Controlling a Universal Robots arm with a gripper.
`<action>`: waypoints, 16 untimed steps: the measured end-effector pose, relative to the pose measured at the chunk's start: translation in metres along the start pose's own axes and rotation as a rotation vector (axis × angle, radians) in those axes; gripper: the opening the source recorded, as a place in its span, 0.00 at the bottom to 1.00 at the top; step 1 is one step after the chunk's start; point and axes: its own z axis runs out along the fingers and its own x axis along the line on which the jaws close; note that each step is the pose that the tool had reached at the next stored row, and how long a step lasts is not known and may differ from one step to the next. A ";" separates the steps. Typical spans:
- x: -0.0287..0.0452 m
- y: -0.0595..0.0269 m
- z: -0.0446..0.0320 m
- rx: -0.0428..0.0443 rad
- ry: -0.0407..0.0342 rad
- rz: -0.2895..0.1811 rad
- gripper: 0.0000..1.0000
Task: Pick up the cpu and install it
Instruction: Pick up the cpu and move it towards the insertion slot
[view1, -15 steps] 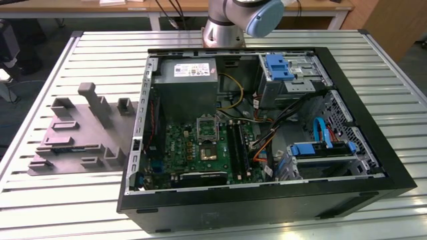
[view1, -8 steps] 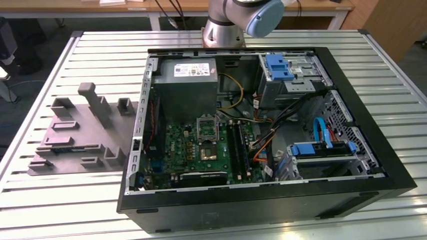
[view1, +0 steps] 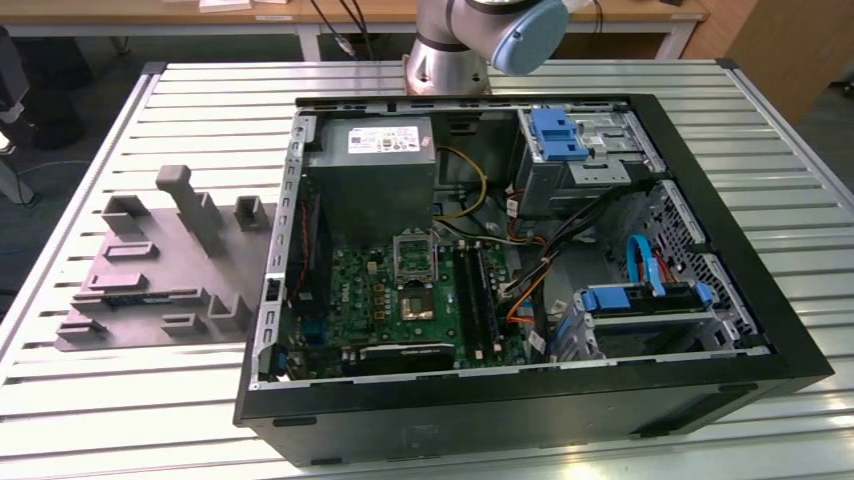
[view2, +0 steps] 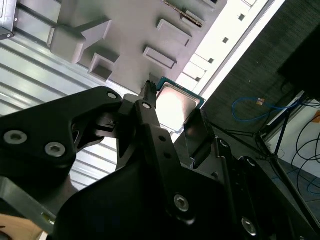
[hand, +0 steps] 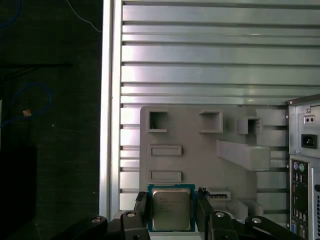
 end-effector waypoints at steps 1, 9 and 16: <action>0.0000 0.0000 0.0000 0.0000 -0.0001 0.000 0.47; -0.0010 0.0001 -0.0006 -0.0008 0.0002 0.000 0.47; -0.0053 0.0001 -0.0004 -0.0010 0.0000 0.000 0.47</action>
